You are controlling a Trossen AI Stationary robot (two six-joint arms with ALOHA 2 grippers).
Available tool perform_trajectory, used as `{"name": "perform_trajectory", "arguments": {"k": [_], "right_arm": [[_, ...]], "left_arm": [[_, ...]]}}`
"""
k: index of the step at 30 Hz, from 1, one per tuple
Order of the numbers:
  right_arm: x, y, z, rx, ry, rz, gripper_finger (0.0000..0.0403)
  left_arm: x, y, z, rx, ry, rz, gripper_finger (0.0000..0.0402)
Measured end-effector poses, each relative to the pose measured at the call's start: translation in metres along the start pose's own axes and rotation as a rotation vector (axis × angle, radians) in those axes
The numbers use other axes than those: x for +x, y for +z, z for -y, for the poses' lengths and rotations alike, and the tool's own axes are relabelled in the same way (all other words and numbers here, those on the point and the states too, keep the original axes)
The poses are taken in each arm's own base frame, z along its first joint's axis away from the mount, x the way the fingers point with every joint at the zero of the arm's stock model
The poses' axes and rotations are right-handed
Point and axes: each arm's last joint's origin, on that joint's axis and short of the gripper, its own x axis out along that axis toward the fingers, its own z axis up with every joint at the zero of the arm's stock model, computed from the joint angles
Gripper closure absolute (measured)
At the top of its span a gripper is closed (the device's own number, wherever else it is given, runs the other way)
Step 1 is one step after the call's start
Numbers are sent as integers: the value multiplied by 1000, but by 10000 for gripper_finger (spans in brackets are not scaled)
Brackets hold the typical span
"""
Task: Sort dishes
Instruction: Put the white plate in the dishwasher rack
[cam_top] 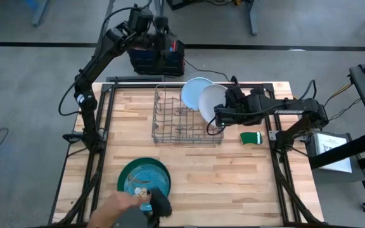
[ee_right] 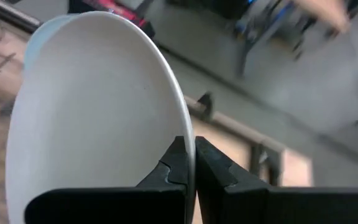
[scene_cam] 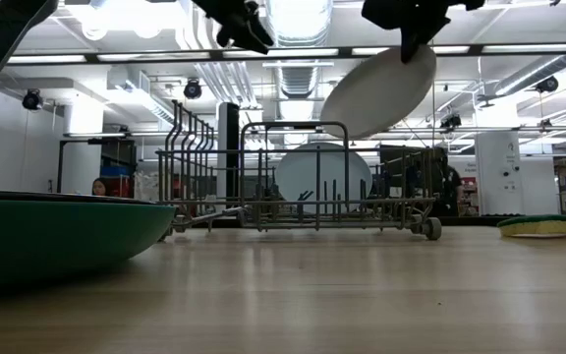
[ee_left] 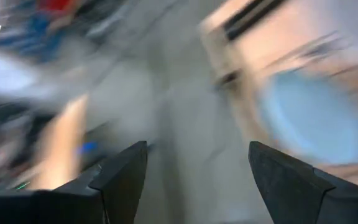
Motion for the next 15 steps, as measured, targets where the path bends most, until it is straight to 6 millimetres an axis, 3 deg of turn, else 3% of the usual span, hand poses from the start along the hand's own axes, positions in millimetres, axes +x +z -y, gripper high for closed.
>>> {"name": "perform_trajectory", "arguments": {"k": [3,7,15], "right_arm": [[-3,3,3,-85,-76,133,402],[-15,4,14,-167,-121,255,403],[-45,-2,89,-58,58,274,403]], "left_arm": [[-3,-5,15,-53,-247,189,132],[-3,-8,26,-148,-433,405,132],[24,-21,48,-293,-613,531,132]]}}
